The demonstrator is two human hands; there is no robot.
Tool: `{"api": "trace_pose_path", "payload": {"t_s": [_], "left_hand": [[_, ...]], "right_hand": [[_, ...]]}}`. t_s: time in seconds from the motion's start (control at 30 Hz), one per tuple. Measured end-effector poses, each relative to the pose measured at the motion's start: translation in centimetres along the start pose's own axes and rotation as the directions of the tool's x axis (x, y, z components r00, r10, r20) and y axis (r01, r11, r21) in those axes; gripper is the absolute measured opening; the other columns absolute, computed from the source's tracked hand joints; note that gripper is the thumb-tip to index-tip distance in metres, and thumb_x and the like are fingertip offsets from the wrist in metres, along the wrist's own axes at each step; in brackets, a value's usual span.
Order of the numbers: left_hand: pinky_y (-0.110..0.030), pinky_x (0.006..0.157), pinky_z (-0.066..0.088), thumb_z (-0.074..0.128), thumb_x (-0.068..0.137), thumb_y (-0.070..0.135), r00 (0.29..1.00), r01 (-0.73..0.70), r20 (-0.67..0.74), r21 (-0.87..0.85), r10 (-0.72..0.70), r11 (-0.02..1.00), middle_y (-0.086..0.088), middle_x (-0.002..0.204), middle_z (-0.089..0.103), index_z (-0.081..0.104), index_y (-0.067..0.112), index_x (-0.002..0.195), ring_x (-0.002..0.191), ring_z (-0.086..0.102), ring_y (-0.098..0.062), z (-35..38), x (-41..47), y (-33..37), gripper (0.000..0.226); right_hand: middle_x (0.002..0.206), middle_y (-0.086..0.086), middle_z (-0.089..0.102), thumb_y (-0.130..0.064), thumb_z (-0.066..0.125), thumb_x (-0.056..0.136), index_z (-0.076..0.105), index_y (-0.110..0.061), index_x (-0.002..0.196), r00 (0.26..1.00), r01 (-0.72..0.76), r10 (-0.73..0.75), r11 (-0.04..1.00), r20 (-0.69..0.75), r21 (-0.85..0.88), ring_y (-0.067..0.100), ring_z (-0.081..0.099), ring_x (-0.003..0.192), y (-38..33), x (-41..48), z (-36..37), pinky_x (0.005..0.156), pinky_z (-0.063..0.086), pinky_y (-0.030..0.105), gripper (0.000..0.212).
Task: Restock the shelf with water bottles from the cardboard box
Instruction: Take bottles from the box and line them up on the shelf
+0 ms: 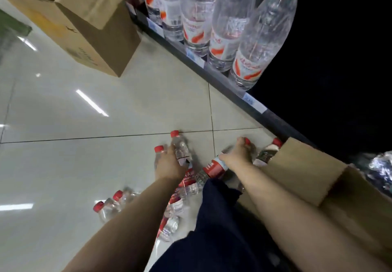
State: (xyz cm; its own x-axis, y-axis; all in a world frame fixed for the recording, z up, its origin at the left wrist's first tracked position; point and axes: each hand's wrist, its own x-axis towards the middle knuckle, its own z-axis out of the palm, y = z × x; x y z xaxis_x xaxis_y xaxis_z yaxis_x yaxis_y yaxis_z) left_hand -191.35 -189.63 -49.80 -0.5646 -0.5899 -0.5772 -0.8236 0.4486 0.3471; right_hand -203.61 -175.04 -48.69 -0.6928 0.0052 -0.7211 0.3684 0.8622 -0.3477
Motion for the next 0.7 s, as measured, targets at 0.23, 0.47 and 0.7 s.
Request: {"api": "trace_pose_path", "payload": {"t_s": [0.23, 0.47, 0.7], "left_hand": [[-0.026, 0.076, 0.034, 0.071, 0.081, 0.039, 0.996, 0.052, -0.079, 0.042, -0.049, 0.998, -0.011, 0.118, 0.059, 0.036, 0.013, 0.135, 0.107, 0.057, -0.028, 2.2, 1.2, 0.3, 0.069], [-0.04, 0.088, 0.049, 0.075, 0.077, 0.031, 0.996, 0.018, -0.082, -0.14, -0.03, 0.99, -0.01, 0.139, 0.043, 0.03, 0.019, 0.145, 0.116, 0.054, -0.033, 4.2, 2.4, 1.0, 0.083], [-0.043, 0.104, 0.04, 0.079, 0.072, 0.038, 0.994, 0.102, 0.065, -0.24, -0.089, 0.965, -0.019, 0.146, 0.032, 0.005, 0.013, 0.152, 0.129, 0.042, -0.036, 7.7, -0.9, 0.4, 0.112]], "right_hand": [[0.125, 0.013, 0.048, -0.033, 0.08, 0.07, -0.026, -0.042, 0.142, 0.97, -0.241, 0.244, 0.964, -0.007, 0.113, 0.032, 0.054, 0.113, 1.5, 1.8, 3.7, 0.089, 0.048, 0.039, 0.129], [0.126, 0.007, 0.05, -0.01, 0.078, 0.067, 0.0, -0.044, 0.144, 0.999, -0.043, 0.041, 0.971, 0.012, 0.234, 0.028, 0.057, 0.103, 1.3, 4.4, 5.2, 0.082, 0.047, 0.035, 0.115], [0.139, 0.012, 0.037, -0.022, 0.078, 0.071, 0.021, -0.023, 0.143, 0.997, -0.008, -0.004, 0.989, -0.078, -0.145, 0.034, 0.041, 0.123, 2.9, 2.9, 5.5, 0.096, 0.04, 0.04, 0.092]]}}
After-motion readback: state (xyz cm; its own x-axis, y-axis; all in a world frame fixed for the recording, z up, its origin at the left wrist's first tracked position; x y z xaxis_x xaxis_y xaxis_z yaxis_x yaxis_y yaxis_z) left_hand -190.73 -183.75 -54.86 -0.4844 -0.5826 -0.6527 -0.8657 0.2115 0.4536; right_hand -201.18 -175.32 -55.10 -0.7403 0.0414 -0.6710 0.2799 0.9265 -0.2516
